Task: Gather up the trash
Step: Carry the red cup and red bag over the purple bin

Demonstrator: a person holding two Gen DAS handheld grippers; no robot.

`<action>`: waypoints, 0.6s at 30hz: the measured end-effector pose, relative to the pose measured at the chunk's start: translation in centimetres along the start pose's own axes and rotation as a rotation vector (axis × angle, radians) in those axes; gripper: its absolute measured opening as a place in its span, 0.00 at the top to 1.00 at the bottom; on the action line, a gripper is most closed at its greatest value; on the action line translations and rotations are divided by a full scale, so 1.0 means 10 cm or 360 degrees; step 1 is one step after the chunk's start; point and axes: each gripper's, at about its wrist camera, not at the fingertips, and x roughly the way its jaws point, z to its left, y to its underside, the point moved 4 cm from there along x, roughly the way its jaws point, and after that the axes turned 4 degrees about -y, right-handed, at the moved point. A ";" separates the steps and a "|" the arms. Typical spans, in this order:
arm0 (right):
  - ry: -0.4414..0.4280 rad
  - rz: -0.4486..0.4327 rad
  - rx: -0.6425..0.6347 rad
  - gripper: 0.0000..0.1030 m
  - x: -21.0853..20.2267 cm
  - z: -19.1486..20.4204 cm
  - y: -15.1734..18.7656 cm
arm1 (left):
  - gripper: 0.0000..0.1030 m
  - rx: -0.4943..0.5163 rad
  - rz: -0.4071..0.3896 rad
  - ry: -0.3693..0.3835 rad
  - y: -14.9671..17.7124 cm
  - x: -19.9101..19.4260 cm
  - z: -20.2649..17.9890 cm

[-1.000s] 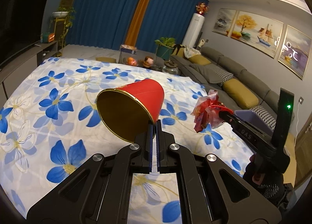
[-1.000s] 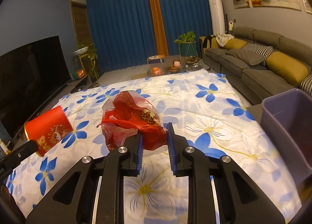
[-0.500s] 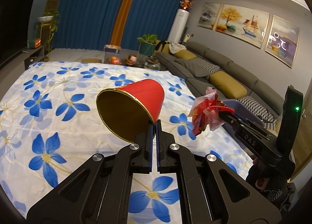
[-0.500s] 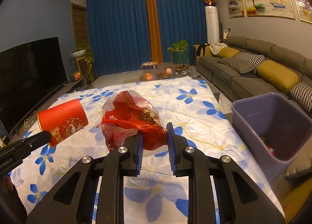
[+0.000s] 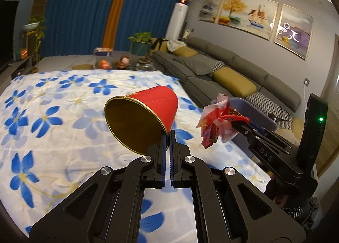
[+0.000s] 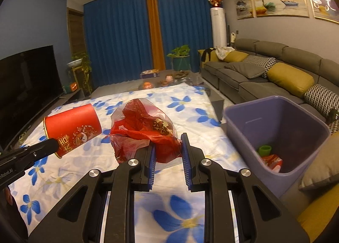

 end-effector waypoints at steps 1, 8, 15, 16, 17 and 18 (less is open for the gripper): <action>0.0020 -0.0010 0.0011 0.77 -0.01 -0.07 -0.02 | 0.98 0.0016 0.0005 0.0022 -0.02 0.05 -0.08; 0.0296 -0.0101 0.0133 0.77 -0.17 -0.84 -0.16 | 0.98 0.0170 0.0012 0.0186 -0.22 0.41 -0.76; 0.0530 -0.0138 0.0263 0.77 -0.27 -1.51 -0.20 | 0.98 0.0264 0.0071 0.0371 -0.33 0.89 -1.44; 0.0549 -0.0136 0.0272 0.77 -0.27 -1.57 -0.20 | 0.98 0.0272 0.0082 0.0395 -0.33 0.96 -1.52; 0.0566 -0.0133 0.0283 0.77 -0.28 -1.63 -0.18 | 0.98 0.0285 0.0095 0.0413 -0.33 1.05 -1.60; 0.0584 -0.0130 0.0295 0.77 -0.27 -1.69 -0.17 | 0.98 0.0297 0.0110 0.0428 -0.32 1.12 -1.69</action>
